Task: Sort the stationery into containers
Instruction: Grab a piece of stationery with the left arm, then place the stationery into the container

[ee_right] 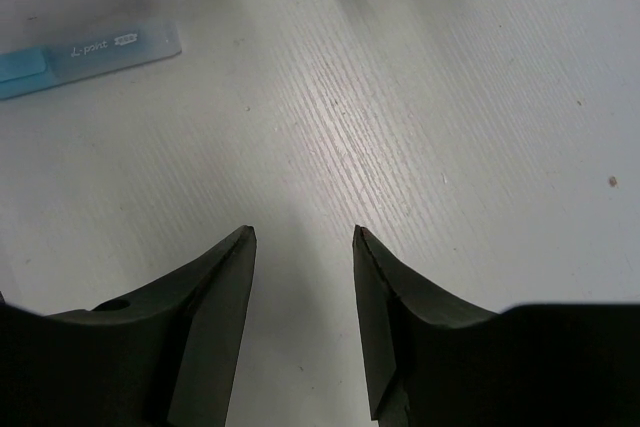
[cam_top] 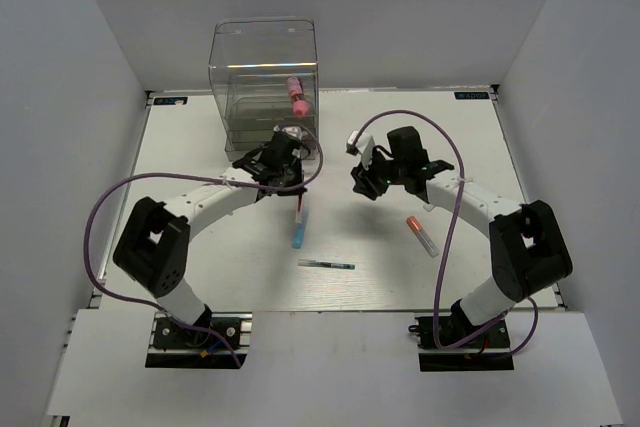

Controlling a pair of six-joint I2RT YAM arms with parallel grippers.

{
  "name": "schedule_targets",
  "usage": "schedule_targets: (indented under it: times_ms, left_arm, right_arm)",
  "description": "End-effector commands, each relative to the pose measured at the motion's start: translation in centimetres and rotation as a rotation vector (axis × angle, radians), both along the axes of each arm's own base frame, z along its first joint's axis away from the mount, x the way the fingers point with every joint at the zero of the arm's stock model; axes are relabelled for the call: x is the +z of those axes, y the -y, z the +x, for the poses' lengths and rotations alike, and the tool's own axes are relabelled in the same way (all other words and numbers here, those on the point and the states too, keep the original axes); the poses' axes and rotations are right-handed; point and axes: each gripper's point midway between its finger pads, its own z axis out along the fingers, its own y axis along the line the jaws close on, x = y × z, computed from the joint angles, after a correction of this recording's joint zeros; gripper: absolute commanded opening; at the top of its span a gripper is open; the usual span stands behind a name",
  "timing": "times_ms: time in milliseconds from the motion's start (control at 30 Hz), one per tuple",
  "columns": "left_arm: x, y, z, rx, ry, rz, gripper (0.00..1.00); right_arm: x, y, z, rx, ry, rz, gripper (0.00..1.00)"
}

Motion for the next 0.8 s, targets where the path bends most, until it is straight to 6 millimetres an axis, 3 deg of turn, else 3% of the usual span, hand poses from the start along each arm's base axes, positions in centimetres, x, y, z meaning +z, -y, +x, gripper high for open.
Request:
schedule_targets:
  times_ms: [0, 100, 133, 167, 267, 367, 500, 533, 767]
  left_arm:
    - [7.6, 2.3, 2.5, 0.004, 0.156, -0.228, 0.0]
    - [8.9, 2.2, 3.6, 0.012, 0.204, -0.265, 0.0]
    - [10.5, 2.0, 4.4, 0.027, 0.261, -0.291, 0.0]
    - [10.5, 1.7, 4.4, 0.059, 0.268, -0.303, 0.0]
    - [12.9, -0.4, 5.9, 0.283, 0.329, -0.419, 0.0]
    - [14.1, -1.6, 6.9, 0.447, 0.327, -0.522, 0.0]
    - [13.9, -2.9, 8.2, 0.683, 0.257, -0.58, 0.0]
    - [13.1, -3.6, 8.9, 0.773, 0.234, -0.593, 0.0]
    - [11.4, -5.7, 11.5, 1.023, 0.139, -0.64, 0.0]
  right_arm:
    - [1.4, 0.0, -0.3, 0.018, 0.038, 0.034, 0.5]
    - [1.2, 0.1, -0.5, 0.019, 0.035, 0.033, 0.5]
    - [1.3, 0.1, -0.5, 0.02, 0.039, 0.034, 0.5]
    - [1.2, 0.1, -0.5, 0.02, 0.036, 0.033, 0.5]
    - [1.3, 0.1, -0.5, 0.02, 0.039, 0.034, 0.5]
    - [1.3, 0.1, -0.5, 0.019, 0.039, 0.035, 0.5]
    - [1.2, 0.1, -0.5, 0.022, 0.036, 0.036, 0.5]
    - [1.2, 0.1, -0.5, 0.02, 0.035, 0.036, 0.5]
    - [1.2, 0.4, -0.8, 0.011, 0.035, 0.031, 0.5]
